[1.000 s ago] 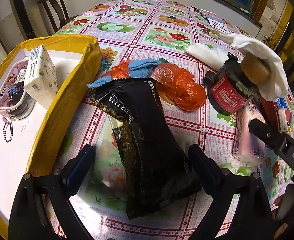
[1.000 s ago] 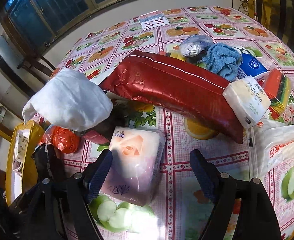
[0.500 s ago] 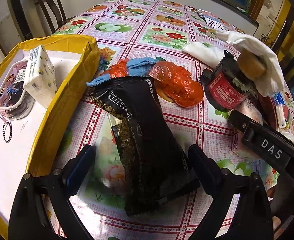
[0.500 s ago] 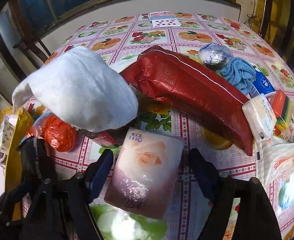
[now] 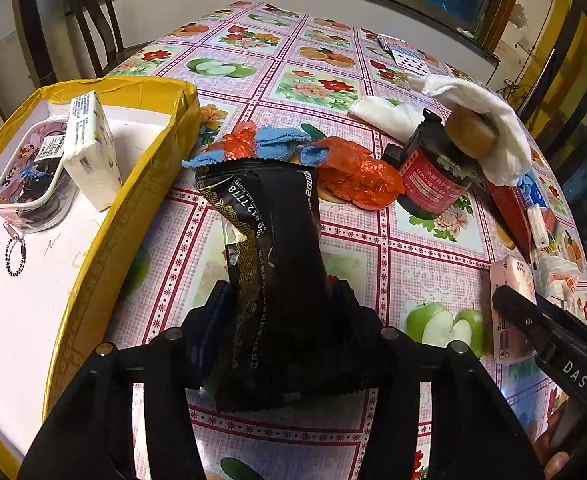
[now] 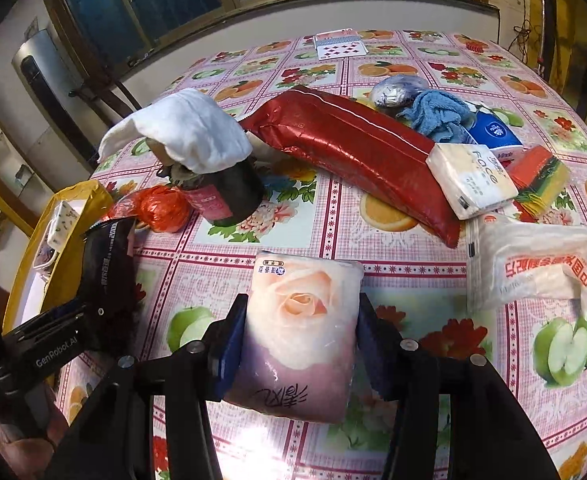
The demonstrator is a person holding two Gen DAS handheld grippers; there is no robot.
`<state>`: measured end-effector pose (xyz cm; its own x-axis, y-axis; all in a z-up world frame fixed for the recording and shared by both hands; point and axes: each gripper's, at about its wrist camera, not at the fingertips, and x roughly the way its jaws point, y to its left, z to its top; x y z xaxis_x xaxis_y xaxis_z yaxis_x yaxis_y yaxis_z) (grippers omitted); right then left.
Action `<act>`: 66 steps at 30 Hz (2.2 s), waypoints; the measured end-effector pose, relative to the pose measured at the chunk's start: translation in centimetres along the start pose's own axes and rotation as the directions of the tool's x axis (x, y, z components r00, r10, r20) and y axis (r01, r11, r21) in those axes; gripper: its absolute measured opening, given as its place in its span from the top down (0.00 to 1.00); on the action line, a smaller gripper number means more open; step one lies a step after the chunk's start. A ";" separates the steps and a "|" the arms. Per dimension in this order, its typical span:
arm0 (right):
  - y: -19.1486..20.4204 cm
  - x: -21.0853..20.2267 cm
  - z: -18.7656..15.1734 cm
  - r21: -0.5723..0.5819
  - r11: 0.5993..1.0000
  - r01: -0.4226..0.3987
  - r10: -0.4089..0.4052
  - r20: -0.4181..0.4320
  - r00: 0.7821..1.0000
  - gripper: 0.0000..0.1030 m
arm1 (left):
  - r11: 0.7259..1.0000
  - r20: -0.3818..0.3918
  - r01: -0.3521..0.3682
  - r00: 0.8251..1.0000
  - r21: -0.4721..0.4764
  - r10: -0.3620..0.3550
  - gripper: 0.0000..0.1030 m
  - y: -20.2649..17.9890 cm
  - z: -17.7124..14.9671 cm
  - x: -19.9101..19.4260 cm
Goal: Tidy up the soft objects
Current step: 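Grasp the black snack bag with the left tool while the right grasps the pink pack, then release the black bag in the tray with the left tool while the right drops the pink pack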
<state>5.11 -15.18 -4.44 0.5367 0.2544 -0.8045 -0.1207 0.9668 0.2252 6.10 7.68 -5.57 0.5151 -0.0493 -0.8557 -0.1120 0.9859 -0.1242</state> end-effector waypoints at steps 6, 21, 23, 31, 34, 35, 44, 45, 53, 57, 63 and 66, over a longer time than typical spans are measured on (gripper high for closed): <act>1.3 -1.9 -0.7 -0.030 0.998 -0.060 0.061 0.018 0.998 0.49 | 0.999 0.054 -0.021 0.998 0.024 0.019 0.56 0.1 -1.2 -1.9; 11.1 -3.1 1.2 -0.183 0.967 -0.176 0.186 0.037 0.982 0.49 | 0.981 0.310 -0.187 0.937 0.046 0.163 0.56 3.2 -0.9 -10.4; 13.1 -2.9 1.7 -0.209 0.960 -0.189 0.201 0.037 0.979 0.49 | 0.979 0.329 -0.205 0.926 0.024 0.186 0.56 4.7 -0.2 -11.1; 22.4 -0.5 3.8 -0.324 0.918 -0.231 0.247 0.010 0.969 0.49 | 0.969 0.308 -0.234 0.919 -0.081 0.248 0.56 12.9 3.9 -11.2; 25.4 1.6 4.6 -0.335 0.907 -0.254 0.261 -0.026 0.965 0.49 | 0.960 0.271 -0.240 0.924 -0.143 0.272 0.56 16.5 5.3 -10.3; 26.2 2.3 5.0 -0.334 0.906 -0.260 0.264 -0.034 0.964 0.49 | 0.957 0.264 -0.248 0.923 -0.152 0.281 0.56 17.2 5.6 -10.0; 30.6 6.7 7.7 -0.344 0.906 -0.245 0.248 -0.037 0.968 0.49 | 0.951 0.152 -0.230 0.953 -0.207 0.264 0.55 21.5 7.7 -5.1; 30.8 7.1 7.7 -0.347 0.905 -0.247 0.248 -0.042 0.968 0.49 | 0.951 0.143 -0.230 0.954 -0.208 0.262 0.55 21.5 7.7 -4.6; 30.8 7.9 7.7 -0.328 0.897 -0.296 0.283 -0.087 0.955 0.38 | 0.949 0.093 -0.224 0.964 -0.221 0.249 0.38 22.4 8.0 -2.3; 29.4 5.9 7.7 -0.300 0.902 -0.311 0.310 -0.053 0.949 0.34 | 0.946 0.104 -0.237 0.959 -0.219 0.264 0.29 22.4 7.7 -2.8; 25.5 1.9 5.7 -0.273 0.899 -0.343 0.353 -0.012 0.935 0.29 | 0.944 0.170 -0.230 0.947 -0.237 0.274 0.28 21.3 6.2 -5.8; 22.3 -0.2 4.2 -0.238 0.899 -0.369 0.383 0.015 0.924 0.29 | 0.949 0.232 -0.210 0.936 -0.234 0.264 0.23 19.6 4.8 -7.8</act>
<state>5.83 6.27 3.08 0.4623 0.6050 -0.6482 -0.5050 0.7806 0.3683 3.99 28.14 1.08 0.6499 0.2511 -0.7174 -0.4131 0.9090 -0.0561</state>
